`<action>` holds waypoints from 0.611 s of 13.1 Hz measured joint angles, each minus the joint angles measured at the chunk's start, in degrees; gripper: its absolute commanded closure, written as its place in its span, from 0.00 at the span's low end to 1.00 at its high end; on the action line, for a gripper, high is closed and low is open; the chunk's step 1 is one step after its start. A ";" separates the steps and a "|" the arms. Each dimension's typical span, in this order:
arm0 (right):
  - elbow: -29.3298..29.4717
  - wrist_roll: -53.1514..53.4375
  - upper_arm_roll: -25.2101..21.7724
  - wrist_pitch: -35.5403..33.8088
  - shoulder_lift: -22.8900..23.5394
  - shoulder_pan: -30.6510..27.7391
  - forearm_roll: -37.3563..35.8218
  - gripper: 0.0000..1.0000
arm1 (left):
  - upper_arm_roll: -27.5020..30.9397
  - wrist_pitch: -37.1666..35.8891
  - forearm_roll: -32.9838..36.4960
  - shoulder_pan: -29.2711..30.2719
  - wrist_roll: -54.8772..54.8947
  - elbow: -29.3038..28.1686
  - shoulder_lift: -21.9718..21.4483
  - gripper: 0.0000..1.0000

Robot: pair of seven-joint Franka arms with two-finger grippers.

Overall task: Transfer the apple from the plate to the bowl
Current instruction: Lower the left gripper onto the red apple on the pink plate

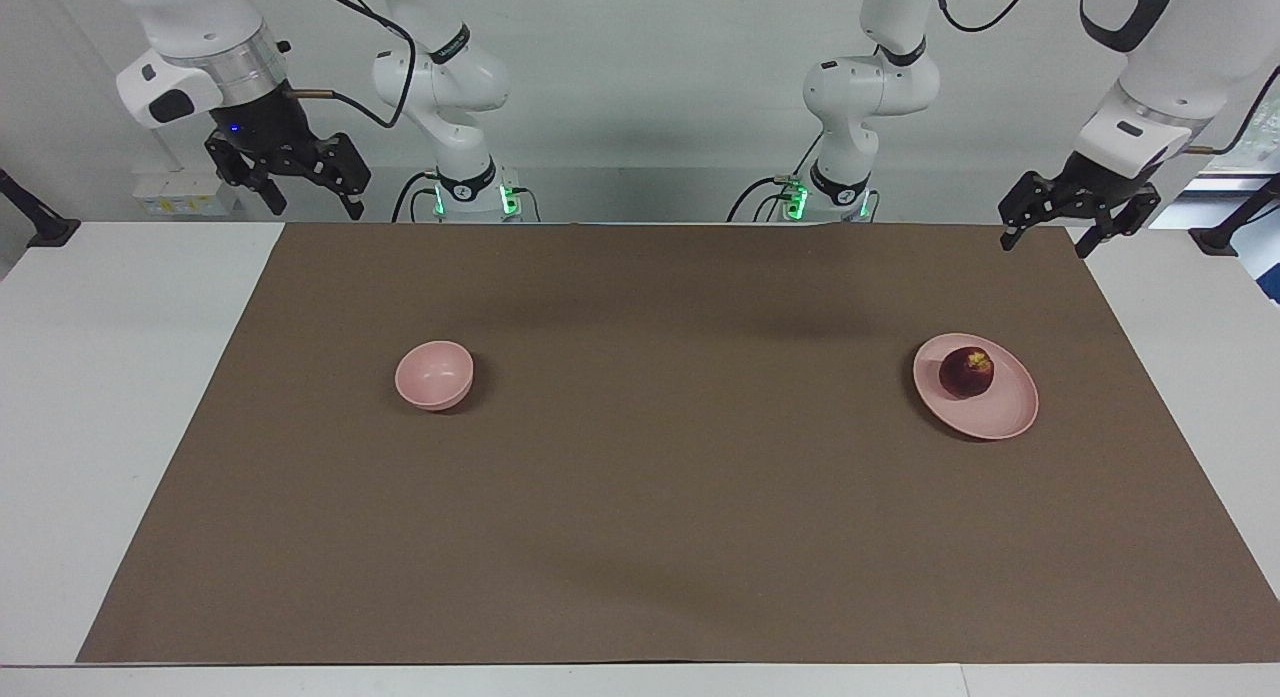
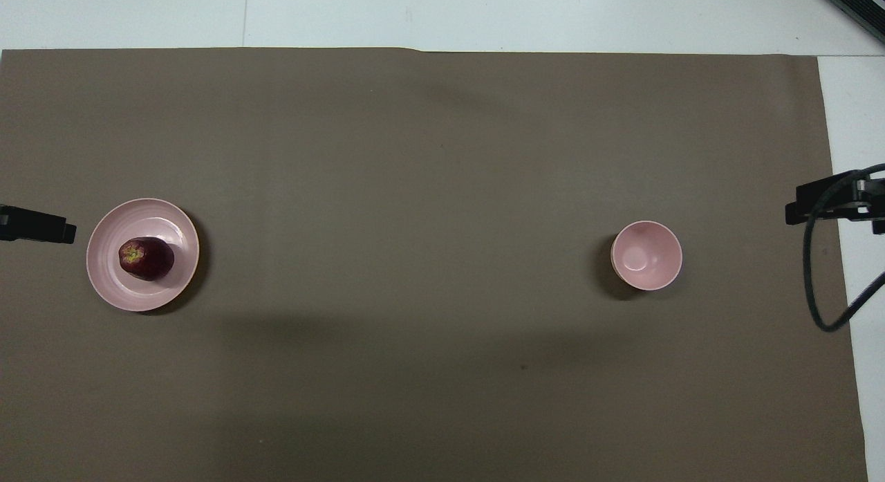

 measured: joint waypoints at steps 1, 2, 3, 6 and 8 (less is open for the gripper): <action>-0.52 0.02 0.09 0.71 0.02 0.04 0.04 0.00 | 0.00 2.93 0.00 0.00 0.02 -3.07 0.02 0.00; -1.24 0.12 0.19 1.75 0.03 0.09 0.08 0.00 | 0.06 6.02 0.00 0.03 0.02 -5.79 0.04 0.00; -2.06 0.32 0.33 2.82 0.05 0.14 0.13 0.00 | 0.23 8.63 0.01 0.16 0.02 -8.11 0.06 0.00; -4.99 2.79 0.62 5.82 0.10 0.89 0.91 0.00 | 0.52 14.51 0.01 1.77 1.70 -13.77 0.13 0.00; -7.38 4.94 0.72 7.99 0.17 1.89 1.41 0.00 | 0.63 19.20 0.01 2.94 2.56 -17.40 0.30 0.00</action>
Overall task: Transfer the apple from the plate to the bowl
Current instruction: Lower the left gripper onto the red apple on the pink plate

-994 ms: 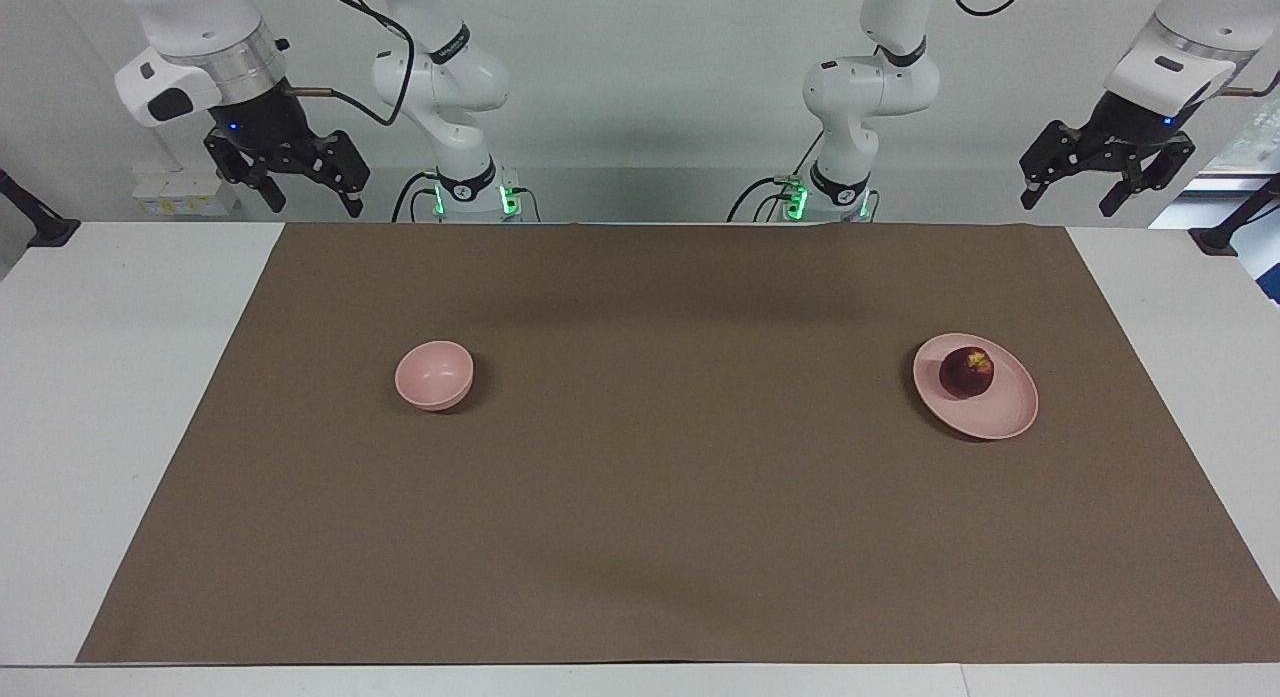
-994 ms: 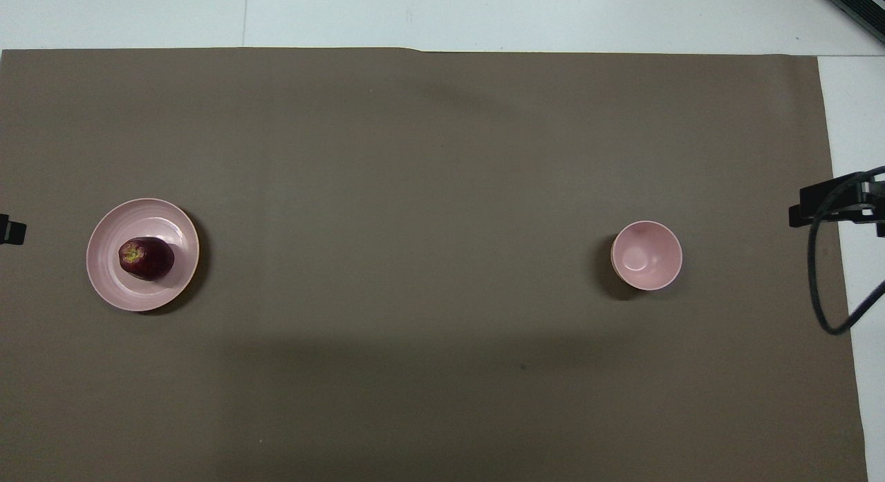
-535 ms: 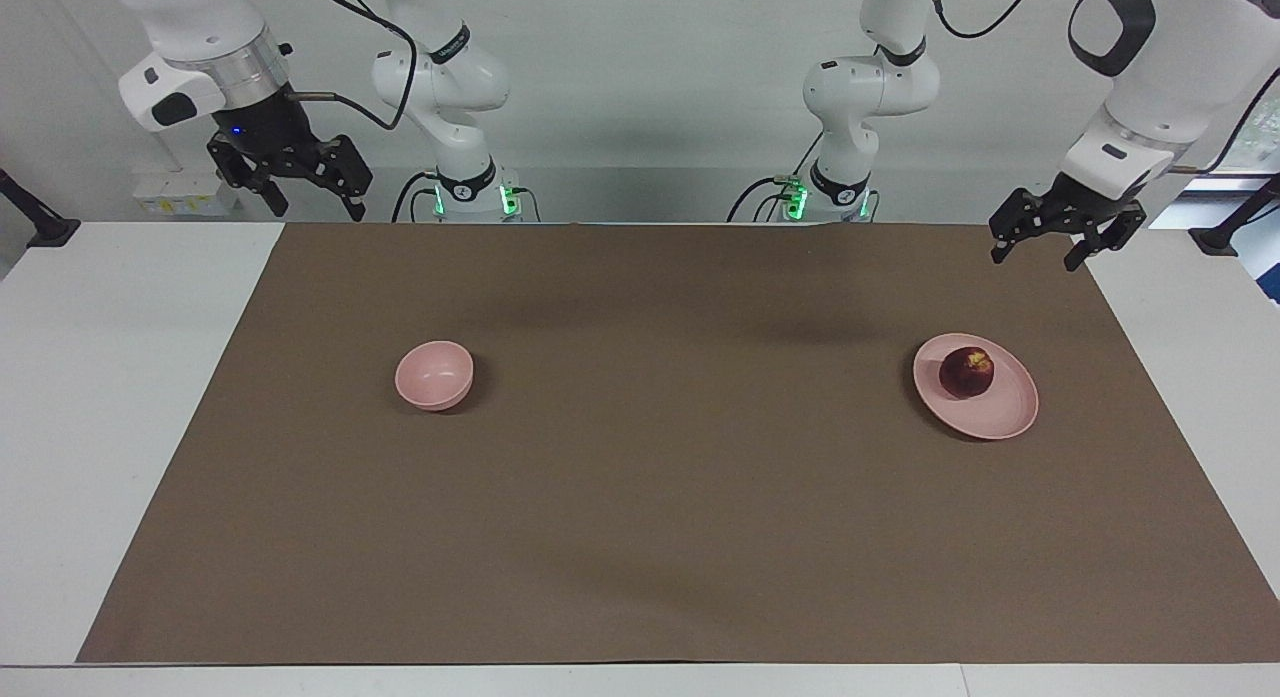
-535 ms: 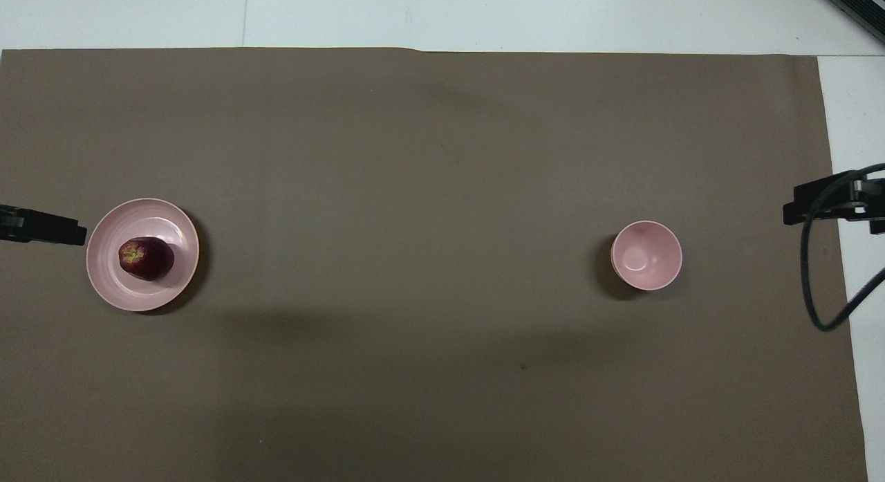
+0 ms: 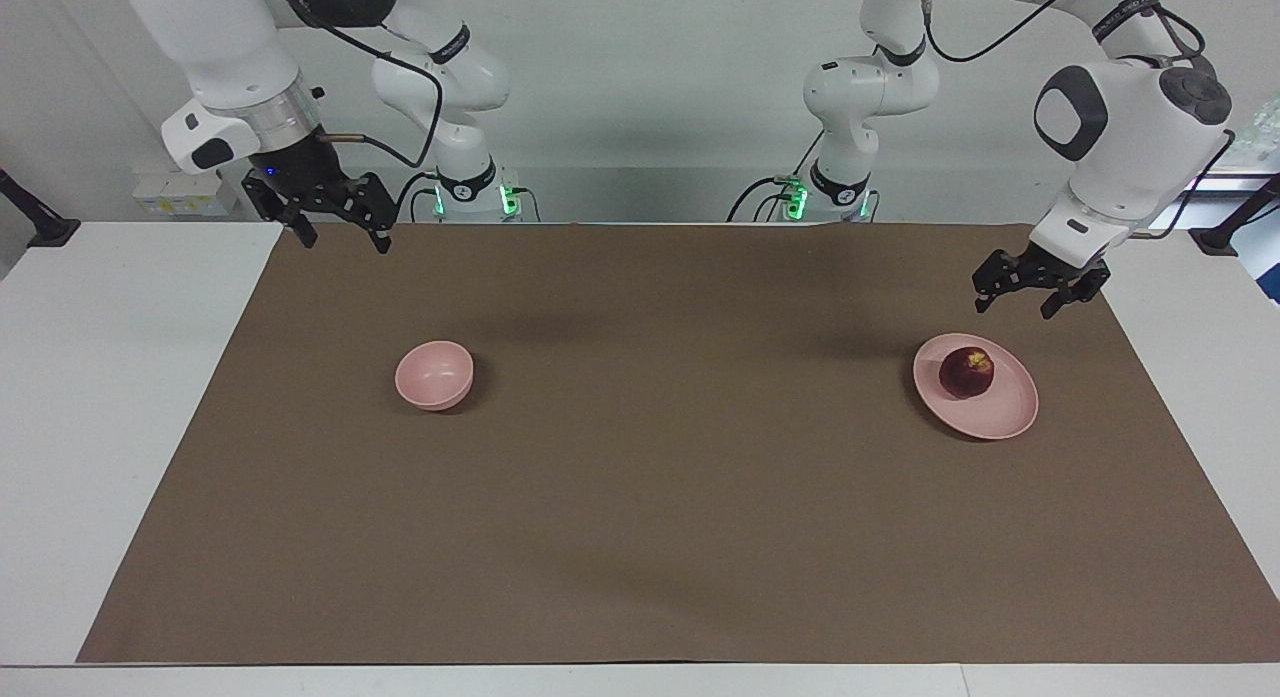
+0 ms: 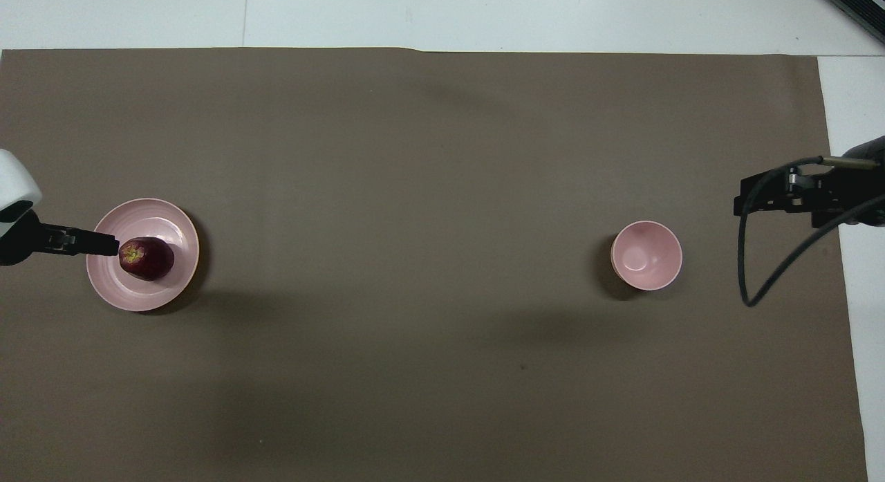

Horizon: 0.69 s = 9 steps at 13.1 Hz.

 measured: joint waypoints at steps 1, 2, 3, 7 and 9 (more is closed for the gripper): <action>-1.18 1.28 0.01 0.84 0.03 0.63 0.18 0.00 | 0.07 1.71 0.00 0.24 0.20 -1.51 0.33 0.00; -2.35 2.69 0.02 1.62 0.06 1.33 0.27 0.00 | 0.11 2.80 0.00 0.26 0.24 -2.76 1.08 0.00; -3.49 3.98 0.03 2.18 0.13 2.05 0.29 0.00 | 0.07 3.78 0.00 0.25 0.25 -3.72 2.27 0.00; -8.28 8.01 0.09 6.07 0.92 3.57 0.31 0.00 | -0.02 9.66 0.00 0.25 0.25 -7.39 5.84 0.00; -9.16 8.30 0.09 6.64 1.03 3.76 0.57 0.00 | -0.03 10.40 0.00 0.25 0.25 -8.70 5.98 0.00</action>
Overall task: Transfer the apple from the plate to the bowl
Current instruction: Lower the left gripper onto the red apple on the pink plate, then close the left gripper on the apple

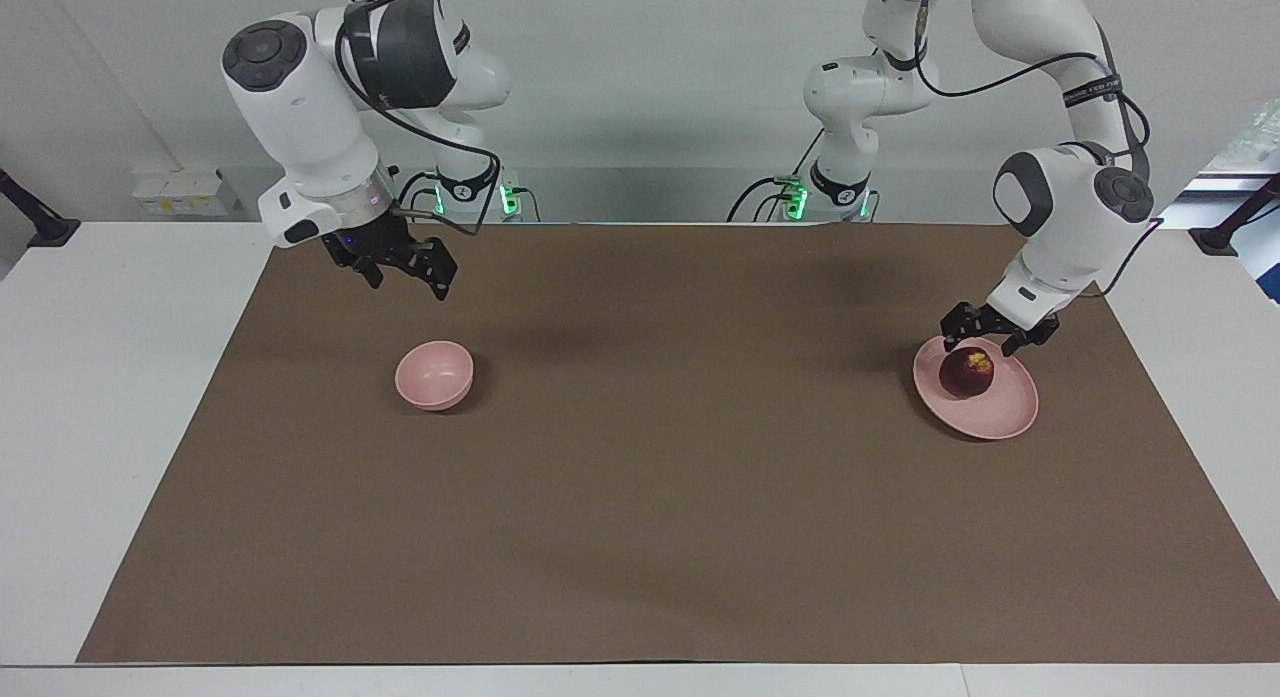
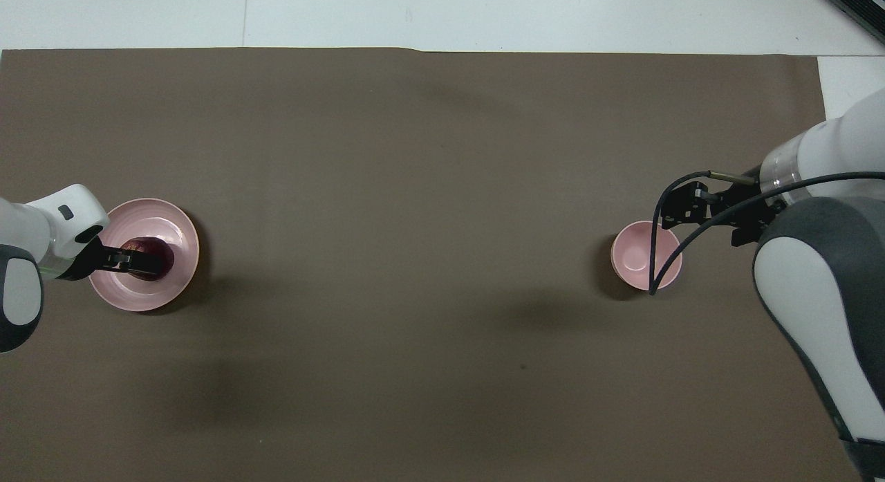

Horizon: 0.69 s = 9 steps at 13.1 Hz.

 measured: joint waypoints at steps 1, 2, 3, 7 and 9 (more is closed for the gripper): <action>-0.04 0.11 -0.02 0.48 0.00 0.31 0.96 0.00 | -0.02 0.91 0.00 0.00 0.00 -0.51 0.34 0.00; -0.04 0.43 0.00 1.57 -0.01 0.84 2.22 0.00 | -0.06 2.57 0.00 0.00 -0.01 -1.15 0.87 0.00; -0.06 1.03 0.02 2.07 0.00 1.48 2.56 0.00 | -0.14 4.10 0.00 -0.02 -0.02 -1.72 1.41 0.00; -0.18 2.88 0.00 2.09 0.00 2.61 2.64 0.00 | -0.25 5.48 0.00 -0.04 -0.03 -2.20 2.34 0.54; -0.19 2.88 -0.04 2.09 0.00 2.60 2.66 0.00 | -0.22 5.53 0.00 -0.04 -0.03 -2.15 2.32 0.86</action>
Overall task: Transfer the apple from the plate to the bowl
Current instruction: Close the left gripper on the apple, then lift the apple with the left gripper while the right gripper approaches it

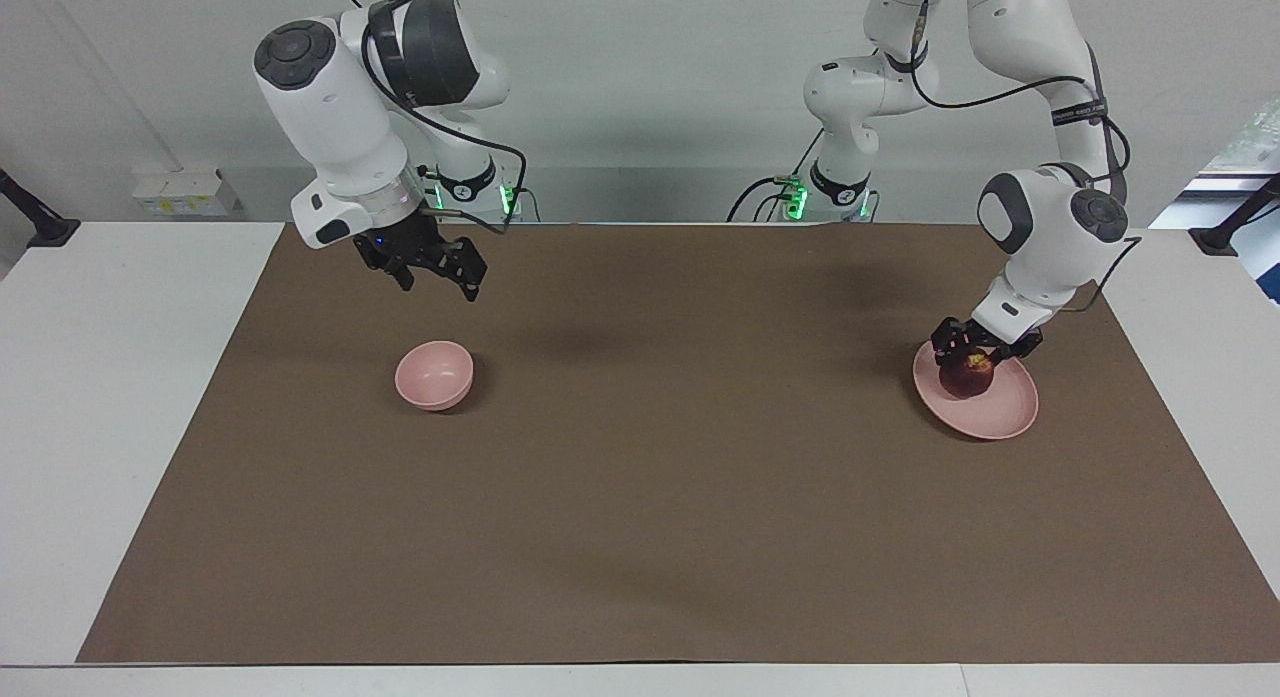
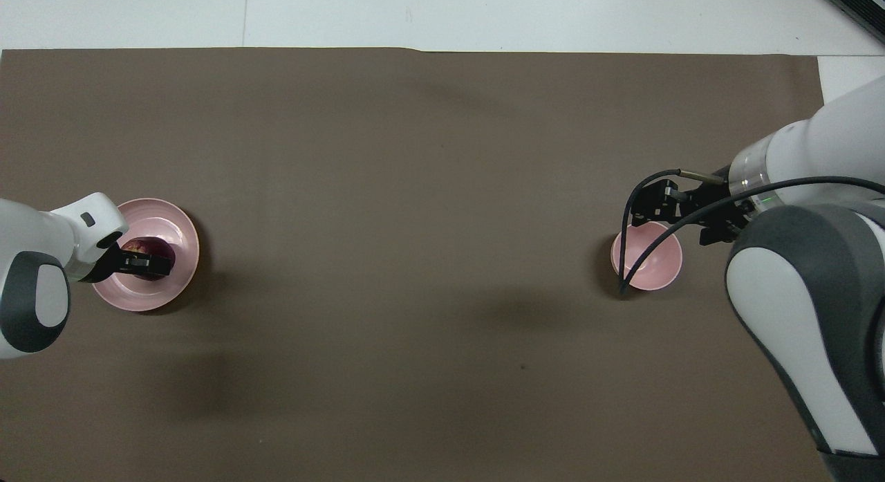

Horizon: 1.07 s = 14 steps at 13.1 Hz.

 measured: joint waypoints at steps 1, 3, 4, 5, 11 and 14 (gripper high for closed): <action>0.00 0.00 0.00 0.00 0.00 0.00 0.01 0.00 | 0.02 0.03 0.00 0.00 0.00 0.08 -0.09 0.97; -0.02 0.00 0.00 0.00 0.00 0.00 0.03 0.00 | 0.11 0.09 0.00 0.02 -0.01 0.09 -0.13 1.00; -0.04 0.00 0.00 0.00 0.00 0.00 0.25 0.00 | 0.17 0.13 0.00 0.03 -0.01 0.11 -0.17 1.00; -0.12 0.01 0.00 0.00 0.00 0.00 0.69 0.00 | 0.20 0.16 0.00 0.03 -0.01 0.21 -0.22 1.00; -1.51 3.42 0.36 0.00 0.00 0.28 1.74 0.00 | 0.28 -3.98 0.00 0.04 -0.13 2.76 -0.96 1.00; -2.31 6.37 0.56 0.00 0.08 2.06 3.11 0.00 | -0.09 -8.27 -0.02 -0.05 -0.13 5.92 -1.60 1.00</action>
